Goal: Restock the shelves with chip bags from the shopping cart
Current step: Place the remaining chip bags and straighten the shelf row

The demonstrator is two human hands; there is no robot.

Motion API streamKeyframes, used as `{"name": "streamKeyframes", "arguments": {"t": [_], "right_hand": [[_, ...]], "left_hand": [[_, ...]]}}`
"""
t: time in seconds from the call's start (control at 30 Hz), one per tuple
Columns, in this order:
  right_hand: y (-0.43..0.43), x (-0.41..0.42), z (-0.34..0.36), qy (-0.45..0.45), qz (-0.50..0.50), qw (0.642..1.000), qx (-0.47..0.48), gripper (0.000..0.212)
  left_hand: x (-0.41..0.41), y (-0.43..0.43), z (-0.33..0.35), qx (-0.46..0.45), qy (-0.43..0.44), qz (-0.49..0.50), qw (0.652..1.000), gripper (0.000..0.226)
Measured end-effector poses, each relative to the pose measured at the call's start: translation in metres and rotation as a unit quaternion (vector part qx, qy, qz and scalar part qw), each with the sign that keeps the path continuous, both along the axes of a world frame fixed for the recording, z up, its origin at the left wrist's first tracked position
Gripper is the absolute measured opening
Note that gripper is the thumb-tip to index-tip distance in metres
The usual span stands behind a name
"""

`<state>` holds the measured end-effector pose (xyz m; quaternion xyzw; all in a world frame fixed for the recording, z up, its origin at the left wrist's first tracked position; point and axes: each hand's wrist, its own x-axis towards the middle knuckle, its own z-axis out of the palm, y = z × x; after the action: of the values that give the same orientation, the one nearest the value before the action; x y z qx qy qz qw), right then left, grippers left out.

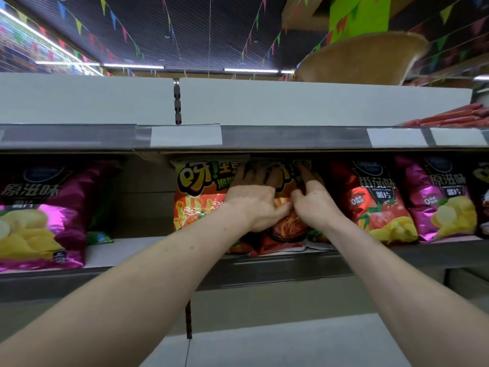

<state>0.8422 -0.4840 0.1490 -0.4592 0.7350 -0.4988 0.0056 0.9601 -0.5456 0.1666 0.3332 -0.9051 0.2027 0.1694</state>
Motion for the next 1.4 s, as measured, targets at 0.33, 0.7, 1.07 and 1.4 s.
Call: {"name": "streamKeyframes", "arguments": {"t": [0.33,0.7,1.07,1.4], "right_hand": [[0.024,0.005,0.005,0.098,-0.041,0.994,0.021,0.045],[0.090,-0.061,-0.006,0.217,-0.127,0.967,0.040,0.054],[0.110,-0.129,-0.012,0.242,-0.020,0.965,0.099,0.063],[0.115,-0.160,-0.013,0.298,0.054,0.951,0.068,0.070]], "left_hand": [[0.003,0.023,0.004,0.010,0.010,0.007,1.000,0.075],[-0.066,0.069,-0.003,-0.065,0.041,-0.112,0.991,0.085],[-0.129,0.084,-0.012,-0.021,-0.008,-0.036,0.999,0.096],[-0.136,0.089,-0.030,-0.058,0.036,0.042,0.997,0.101]]}}
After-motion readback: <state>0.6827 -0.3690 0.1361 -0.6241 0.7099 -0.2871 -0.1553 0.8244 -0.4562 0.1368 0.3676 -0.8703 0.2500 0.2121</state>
